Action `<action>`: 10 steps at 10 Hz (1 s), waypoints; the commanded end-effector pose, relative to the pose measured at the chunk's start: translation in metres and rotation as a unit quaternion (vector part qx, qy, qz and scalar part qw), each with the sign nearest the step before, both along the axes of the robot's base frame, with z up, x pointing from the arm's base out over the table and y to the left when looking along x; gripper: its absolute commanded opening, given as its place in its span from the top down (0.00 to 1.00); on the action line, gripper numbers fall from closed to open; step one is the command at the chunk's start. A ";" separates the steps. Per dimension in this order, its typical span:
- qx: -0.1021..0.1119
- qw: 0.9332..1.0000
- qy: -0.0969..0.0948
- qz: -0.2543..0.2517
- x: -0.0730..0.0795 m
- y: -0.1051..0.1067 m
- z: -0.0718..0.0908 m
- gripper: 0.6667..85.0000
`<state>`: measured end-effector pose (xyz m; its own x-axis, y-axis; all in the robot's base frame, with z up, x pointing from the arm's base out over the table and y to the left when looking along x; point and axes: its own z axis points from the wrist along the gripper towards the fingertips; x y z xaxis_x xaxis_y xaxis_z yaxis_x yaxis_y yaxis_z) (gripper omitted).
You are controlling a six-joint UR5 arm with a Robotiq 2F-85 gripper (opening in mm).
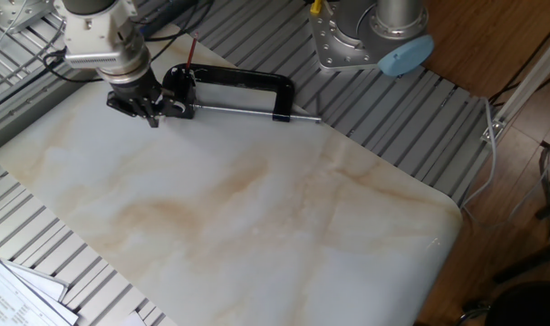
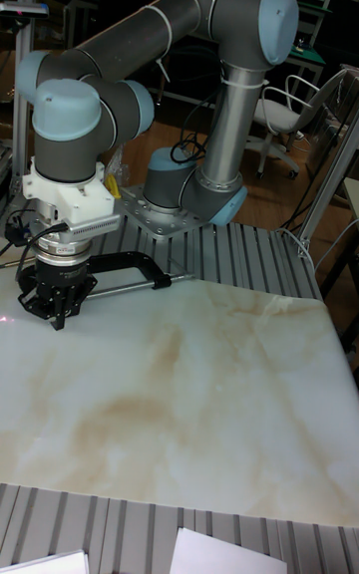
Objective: Sharpen the pencil with a pencil sharpener
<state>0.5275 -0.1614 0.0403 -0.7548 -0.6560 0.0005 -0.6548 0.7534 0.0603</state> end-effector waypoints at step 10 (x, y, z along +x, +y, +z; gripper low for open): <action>0.019 0.999 -0.008 -0.039 -0.023 0.040 -0.012 1.00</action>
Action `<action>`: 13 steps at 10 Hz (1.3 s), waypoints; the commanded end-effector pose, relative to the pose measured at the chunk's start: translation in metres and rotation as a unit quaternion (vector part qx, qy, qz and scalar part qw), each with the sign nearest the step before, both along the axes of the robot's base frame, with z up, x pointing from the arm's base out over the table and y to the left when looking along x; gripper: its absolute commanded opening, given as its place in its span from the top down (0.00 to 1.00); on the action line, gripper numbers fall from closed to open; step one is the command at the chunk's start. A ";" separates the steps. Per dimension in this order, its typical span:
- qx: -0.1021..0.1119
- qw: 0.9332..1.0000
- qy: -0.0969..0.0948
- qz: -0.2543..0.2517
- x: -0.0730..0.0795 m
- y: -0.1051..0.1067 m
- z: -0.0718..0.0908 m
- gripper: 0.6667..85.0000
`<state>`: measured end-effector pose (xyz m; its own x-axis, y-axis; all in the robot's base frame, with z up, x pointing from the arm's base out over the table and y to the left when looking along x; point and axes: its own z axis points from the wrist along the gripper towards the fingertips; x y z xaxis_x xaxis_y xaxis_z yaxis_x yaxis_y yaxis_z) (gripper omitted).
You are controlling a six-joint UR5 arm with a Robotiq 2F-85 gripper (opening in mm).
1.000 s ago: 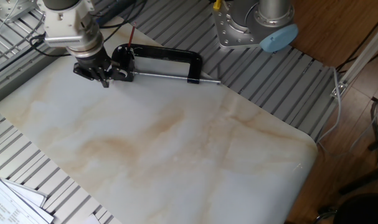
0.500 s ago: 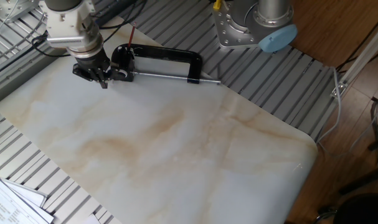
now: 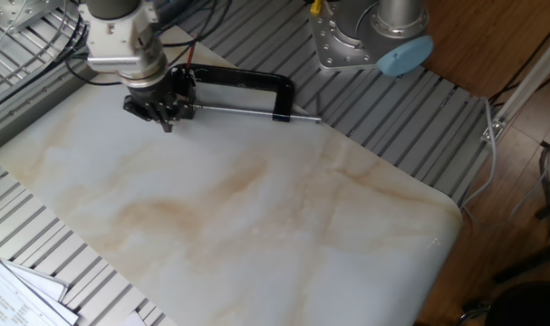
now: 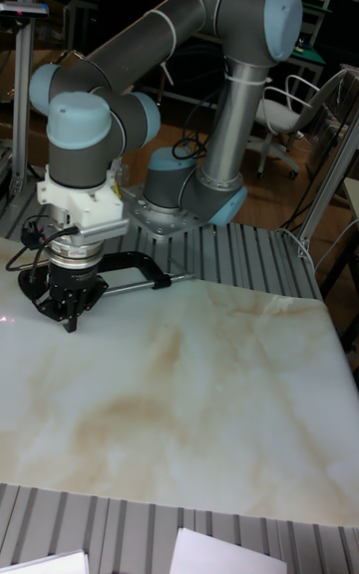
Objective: Sharpen the pencil with a pencil sharpener
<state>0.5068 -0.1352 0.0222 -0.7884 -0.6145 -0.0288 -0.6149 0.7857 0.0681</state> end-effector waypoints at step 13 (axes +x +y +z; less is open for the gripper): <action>0.032 0.989 -0.023 -0.139 0.044 0.079 0.067 1.00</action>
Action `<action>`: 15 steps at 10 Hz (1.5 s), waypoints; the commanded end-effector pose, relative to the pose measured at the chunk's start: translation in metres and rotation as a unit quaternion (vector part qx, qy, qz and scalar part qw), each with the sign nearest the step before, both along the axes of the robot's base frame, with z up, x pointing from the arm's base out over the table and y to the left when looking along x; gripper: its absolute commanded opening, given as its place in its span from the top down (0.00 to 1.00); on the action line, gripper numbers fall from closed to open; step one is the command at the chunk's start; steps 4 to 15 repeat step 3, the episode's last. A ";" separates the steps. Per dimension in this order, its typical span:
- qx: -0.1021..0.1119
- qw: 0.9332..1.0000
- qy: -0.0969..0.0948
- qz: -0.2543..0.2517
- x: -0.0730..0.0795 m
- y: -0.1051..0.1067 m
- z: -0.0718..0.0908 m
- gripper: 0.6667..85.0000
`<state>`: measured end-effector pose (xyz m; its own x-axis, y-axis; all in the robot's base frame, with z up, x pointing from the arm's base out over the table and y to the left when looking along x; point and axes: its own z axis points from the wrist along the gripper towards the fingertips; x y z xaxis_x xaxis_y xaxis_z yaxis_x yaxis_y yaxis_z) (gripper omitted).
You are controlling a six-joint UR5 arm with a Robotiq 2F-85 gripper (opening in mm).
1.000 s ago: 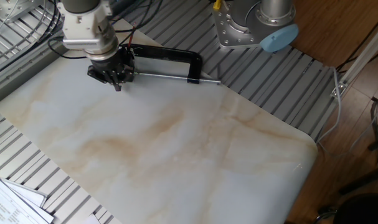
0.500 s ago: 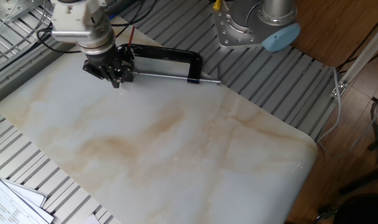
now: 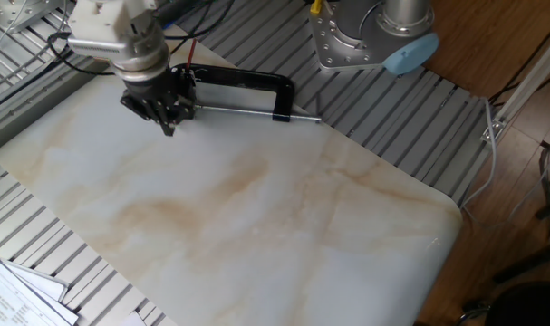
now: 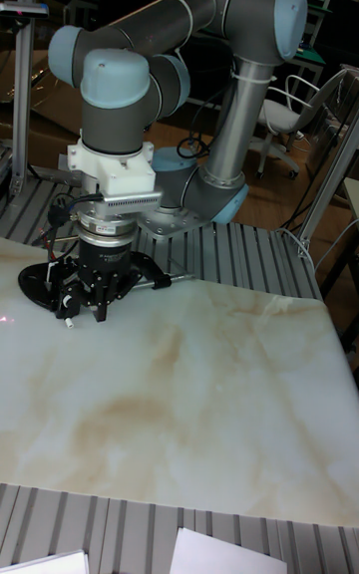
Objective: Sharpen the pencil with a pencil sharpener
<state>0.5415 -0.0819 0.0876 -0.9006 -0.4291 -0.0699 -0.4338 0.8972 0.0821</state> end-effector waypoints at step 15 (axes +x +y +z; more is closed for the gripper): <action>0.002 0.998 0.000 -0.065 0.020 0.071 0.009 1.00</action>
